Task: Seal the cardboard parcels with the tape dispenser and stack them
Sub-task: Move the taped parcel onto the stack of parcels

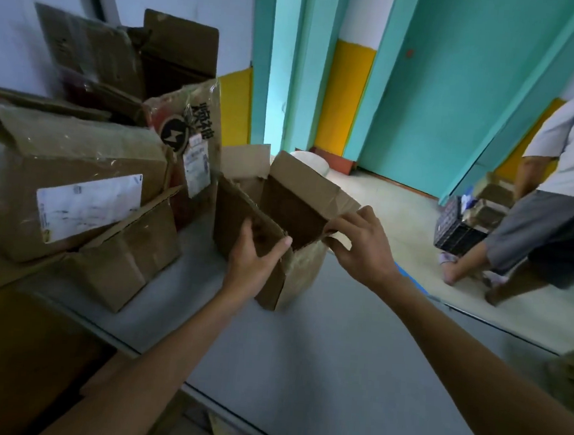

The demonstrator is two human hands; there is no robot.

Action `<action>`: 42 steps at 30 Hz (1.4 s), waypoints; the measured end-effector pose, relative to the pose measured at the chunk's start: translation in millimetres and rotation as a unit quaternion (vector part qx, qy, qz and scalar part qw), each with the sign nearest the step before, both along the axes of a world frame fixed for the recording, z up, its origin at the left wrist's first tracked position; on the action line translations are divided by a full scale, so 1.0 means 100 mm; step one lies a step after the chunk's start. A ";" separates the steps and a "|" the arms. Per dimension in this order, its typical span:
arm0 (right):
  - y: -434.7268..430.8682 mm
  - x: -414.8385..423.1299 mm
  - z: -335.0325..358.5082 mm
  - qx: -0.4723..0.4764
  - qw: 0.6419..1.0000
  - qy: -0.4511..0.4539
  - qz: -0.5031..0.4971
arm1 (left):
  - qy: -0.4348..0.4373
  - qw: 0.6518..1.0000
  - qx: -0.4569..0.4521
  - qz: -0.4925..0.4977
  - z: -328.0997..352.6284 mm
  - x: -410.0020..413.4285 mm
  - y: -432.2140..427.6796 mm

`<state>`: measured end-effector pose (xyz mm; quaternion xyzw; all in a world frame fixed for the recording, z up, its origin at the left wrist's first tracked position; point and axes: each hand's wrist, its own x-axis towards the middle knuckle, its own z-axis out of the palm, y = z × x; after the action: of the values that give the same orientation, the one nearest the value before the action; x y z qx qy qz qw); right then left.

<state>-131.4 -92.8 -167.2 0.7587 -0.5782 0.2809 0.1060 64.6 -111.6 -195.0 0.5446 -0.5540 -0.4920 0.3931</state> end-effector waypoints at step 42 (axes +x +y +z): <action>1.21 -0.94 0.05 0.401 0.889 0.024 -0.220 | -0.190 0.886 -0.363 -0.215 -0.31 -0.59 1.11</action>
<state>-225.4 28.5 -162.7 0.5966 -0.7908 -0.0235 -0.1348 5.3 -0.4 -225.7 0.3141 -0.8618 -0.2157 0.3349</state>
